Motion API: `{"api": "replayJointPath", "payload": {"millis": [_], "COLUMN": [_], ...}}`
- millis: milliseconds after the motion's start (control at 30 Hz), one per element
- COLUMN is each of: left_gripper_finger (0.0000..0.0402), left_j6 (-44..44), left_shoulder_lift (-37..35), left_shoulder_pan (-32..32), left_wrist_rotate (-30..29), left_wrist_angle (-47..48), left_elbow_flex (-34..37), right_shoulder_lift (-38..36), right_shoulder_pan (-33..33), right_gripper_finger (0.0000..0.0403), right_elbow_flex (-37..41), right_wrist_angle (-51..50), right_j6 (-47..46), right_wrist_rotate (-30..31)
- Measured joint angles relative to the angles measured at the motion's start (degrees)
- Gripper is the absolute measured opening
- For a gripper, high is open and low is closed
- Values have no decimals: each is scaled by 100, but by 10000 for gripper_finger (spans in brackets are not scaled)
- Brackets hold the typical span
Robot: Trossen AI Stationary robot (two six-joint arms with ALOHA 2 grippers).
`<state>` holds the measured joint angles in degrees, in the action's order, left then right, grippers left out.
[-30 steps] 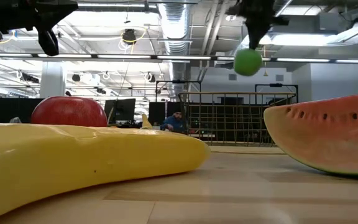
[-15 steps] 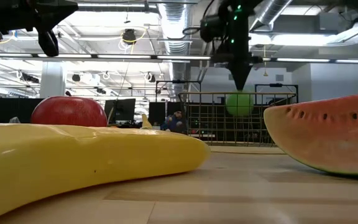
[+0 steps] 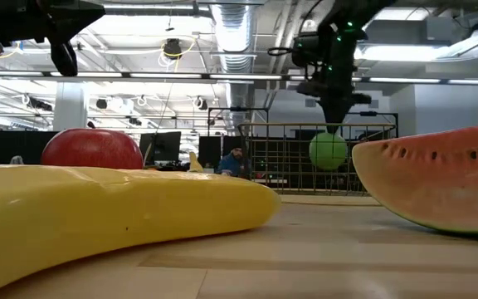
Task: Build produce basket
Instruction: Put the green apple into the wire basket
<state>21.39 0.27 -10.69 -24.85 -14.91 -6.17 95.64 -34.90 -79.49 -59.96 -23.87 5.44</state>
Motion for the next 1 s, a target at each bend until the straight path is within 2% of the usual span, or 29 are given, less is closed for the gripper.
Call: {"api": "replayJointPath", "payload": {"millis": [200,333,533,800,1000], "left_gripper_finger": [0,0,0,0,0], "left_j6": [4,4,-17,-17,122], "left_shoulder_lift": [0,0,0,0,0], "left_shoulder_pan": [0,1,1,3,5], "left_wrist_rotate": [-6,-29,-143,-258,-313], "left_wrist_angle": [0,1,3,100,222], "left_elbow_flex": [0,0,0,0,0], "right_shoulder_lift": [-28,205,504,677,495], "right_shoulder_pan": [-98,-198,-282,-132,-65], "right_gripper_finger": [0,0,0,0,0], "right_elbow_flex": [613,626,612,617,481], "right_wrist_angle": [574,752,742,739,633], "right_j6": [-21,170,387,443,403], "right_wrist_rotate": [-110,-77,465,471,442]}}
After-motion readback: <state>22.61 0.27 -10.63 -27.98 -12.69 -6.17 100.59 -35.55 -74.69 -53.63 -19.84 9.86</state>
